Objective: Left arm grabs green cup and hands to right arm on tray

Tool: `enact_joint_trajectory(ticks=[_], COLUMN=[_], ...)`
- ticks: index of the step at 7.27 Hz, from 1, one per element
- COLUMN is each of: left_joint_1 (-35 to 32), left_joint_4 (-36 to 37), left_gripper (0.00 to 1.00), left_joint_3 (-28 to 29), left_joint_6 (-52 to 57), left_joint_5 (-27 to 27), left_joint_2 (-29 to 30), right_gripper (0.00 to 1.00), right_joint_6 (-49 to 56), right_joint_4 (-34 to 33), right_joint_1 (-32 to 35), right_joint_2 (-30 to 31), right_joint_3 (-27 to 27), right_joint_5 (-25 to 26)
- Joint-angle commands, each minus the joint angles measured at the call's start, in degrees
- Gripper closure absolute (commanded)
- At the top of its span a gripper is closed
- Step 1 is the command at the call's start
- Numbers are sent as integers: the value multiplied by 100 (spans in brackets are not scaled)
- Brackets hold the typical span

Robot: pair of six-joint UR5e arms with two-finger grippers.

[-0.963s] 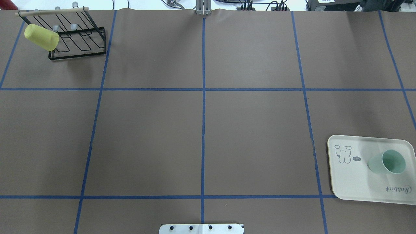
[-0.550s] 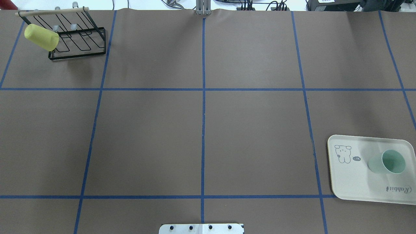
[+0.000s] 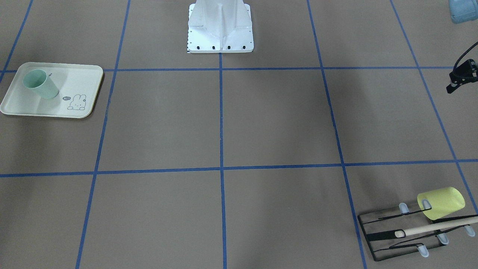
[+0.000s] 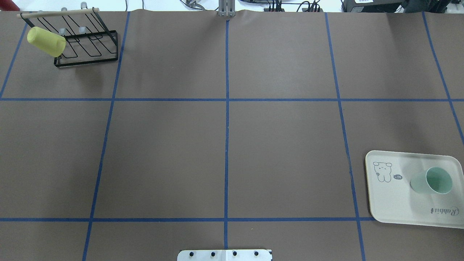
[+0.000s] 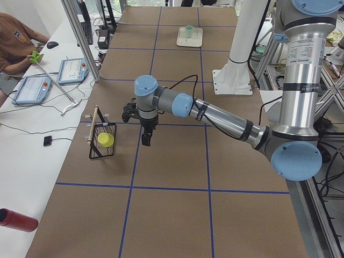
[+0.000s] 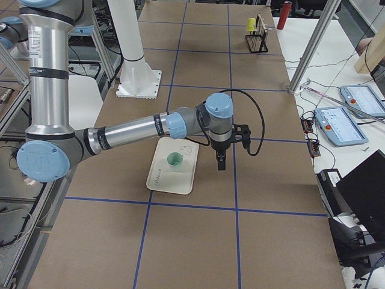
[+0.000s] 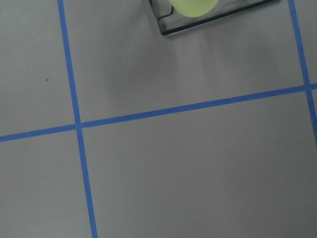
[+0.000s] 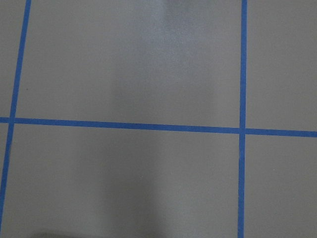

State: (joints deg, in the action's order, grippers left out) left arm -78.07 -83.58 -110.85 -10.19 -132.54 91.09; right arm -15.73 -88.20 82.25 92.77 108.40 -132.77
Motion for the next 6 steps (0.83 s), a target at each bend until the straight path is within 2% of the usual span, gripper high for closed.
enact_joint_trajectory(ticks=[1, 4, 6], left_joint_1=[-32, -279, -357], left_joint_4=[-17, -44, -53], left_gripper=[0, 0, 0], left_joint_3=[72, 344, 318], left_joint_6=[8, 8, 8], left_joint_5=[-17, -26, -26], left_joint_2=[-38, -47, -56], right_gripper=[0, 0, 0], right_joint_6=[8, 17, 17], right_joint_4=[4, 4, -4], right_joint_1=[10, 37, 45], right_joint_2=[13, 100, 118], right_joint_3=[-21, 41, 128], right_joint_5=[-3, -12, -38])
